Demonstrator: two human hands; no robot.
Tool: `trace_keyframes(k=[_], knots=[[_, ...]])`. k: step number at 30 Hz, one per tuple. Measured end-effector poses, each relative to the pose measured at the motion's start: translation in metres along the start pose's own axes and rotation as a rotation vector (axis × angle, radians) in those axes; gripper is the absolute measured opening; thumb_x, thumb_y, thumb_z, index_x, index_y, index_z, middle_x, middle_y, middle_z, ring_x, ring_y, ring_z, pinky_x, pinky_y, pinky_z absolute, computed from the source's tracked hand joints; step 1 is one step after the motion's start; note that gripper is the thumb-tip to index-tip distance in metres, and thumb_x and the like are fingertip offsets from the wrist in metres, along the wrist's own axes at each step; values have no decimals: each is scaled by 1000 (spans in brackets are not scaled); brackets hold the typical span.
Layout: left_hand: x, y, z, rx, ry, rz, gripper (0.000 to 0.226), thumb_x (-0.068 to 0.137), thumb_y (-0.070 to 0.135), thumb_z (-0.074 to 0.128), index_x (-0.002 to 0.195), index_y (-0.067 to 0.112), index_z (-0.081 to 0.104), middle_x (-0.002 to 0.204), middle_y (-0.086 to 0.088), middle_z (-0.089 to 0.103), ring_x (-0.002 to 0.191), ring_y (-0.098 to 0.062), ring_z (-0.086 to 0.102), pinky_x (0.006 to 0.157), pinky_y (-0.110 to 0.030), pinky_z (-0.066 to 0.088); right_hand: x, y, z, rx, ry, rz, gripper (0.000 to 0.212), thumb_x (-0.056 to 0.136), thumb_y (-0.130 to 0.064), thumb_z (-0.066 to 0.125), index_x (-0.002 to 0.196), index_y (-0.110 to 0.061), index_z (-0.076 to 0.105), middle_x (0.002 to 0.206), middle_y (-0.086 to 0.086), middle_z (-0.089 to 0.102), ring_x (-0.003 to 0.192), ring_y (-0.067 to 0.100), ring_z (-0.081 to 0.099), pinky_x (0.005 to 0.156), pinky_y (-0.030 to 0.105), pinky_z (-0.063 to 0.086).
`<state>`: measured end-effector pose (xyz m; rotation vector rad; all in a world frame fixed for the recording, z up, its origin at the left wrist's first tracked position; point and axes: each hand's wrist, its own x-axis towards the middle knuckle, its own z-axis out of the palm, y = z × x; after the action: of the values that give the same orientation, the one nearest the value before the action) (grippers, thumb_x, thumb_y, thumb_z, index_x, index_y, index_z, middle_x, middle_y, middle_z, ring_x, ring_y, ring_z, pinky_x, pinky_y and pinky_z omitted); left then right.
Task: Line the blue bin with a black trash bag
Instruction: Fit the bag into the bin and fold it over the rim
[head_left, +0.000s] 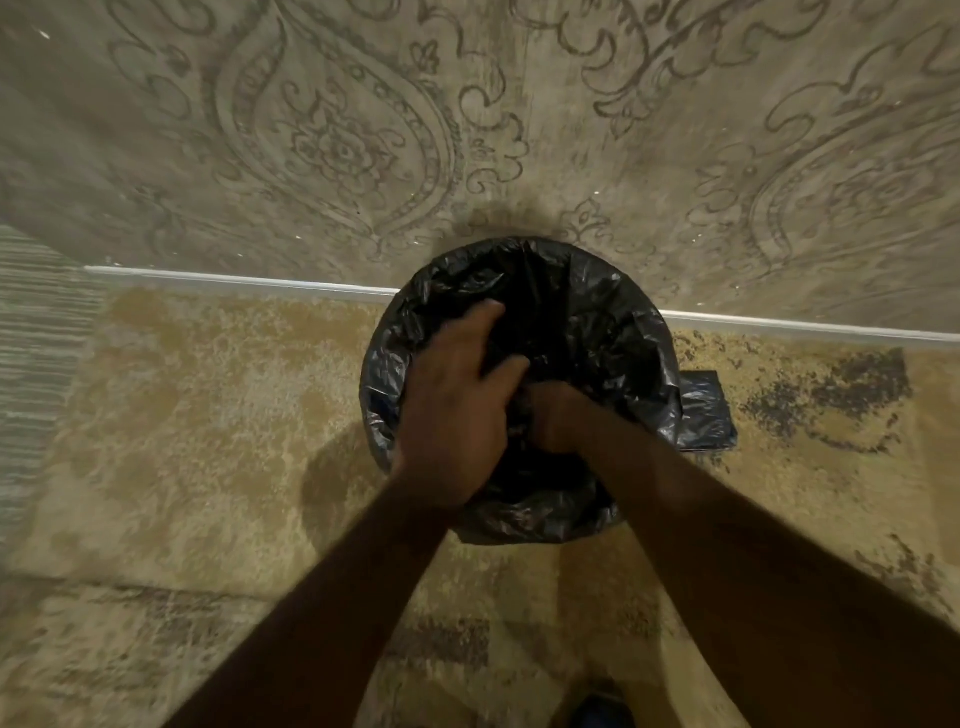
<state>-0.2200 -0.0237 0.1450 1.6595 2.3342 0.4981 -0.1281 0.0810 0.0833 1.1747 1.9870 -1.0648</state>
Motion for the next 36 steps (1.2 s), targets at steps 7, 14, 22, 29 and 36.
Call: trace_keyframes(k=[7,14,22,29,36], knots=[[26,-31,29,501,-186,-32,79,82,39,63,151,21,28,163,-17,-11,148,-40,-17,108,-68,-15,29,14,22,-456,6,75,87,86,-29,65,155,-10,15,156,19,22,144,40,23,114,51,31],[14,-57,24,320,-166,-235,68,87,42,59,147,46,26,157,-7,-35,146,-48,-16,106,-77,12,51,13,45,-529,-183,169,131,49,-99,45,156,-39,-2,163,13,-22,147,48,-15,113,69,-4],[18,-84,6,-66,-152,-202,72,85,37,48,153,24,27,163,-19,-3,139,-44,34,106,-48,42,47,-2,45,-235,-185,-45,80,88,-65,48,154,-23,28,161,14,26,144,35,32,117,43,28],[10,-68,-3,22,86,-19,59,75,17,66,133,14,58,155,-23,30,141,-40,33,110,-54,36,-1,7,-20,-89,214,-235,45,88,-17,66,132,-10,59,131,15,62,121,31,59,102,40,48],[45,-33,26,-372,-509,-122,49,94,1,46,142,6,46,144,-17,51,129,-29,51,106,-23,32,18,9,-17,-18,39,-155,60,89,-22,67,144,-11,44,143,15,52,129,32,52,106,35,43]])
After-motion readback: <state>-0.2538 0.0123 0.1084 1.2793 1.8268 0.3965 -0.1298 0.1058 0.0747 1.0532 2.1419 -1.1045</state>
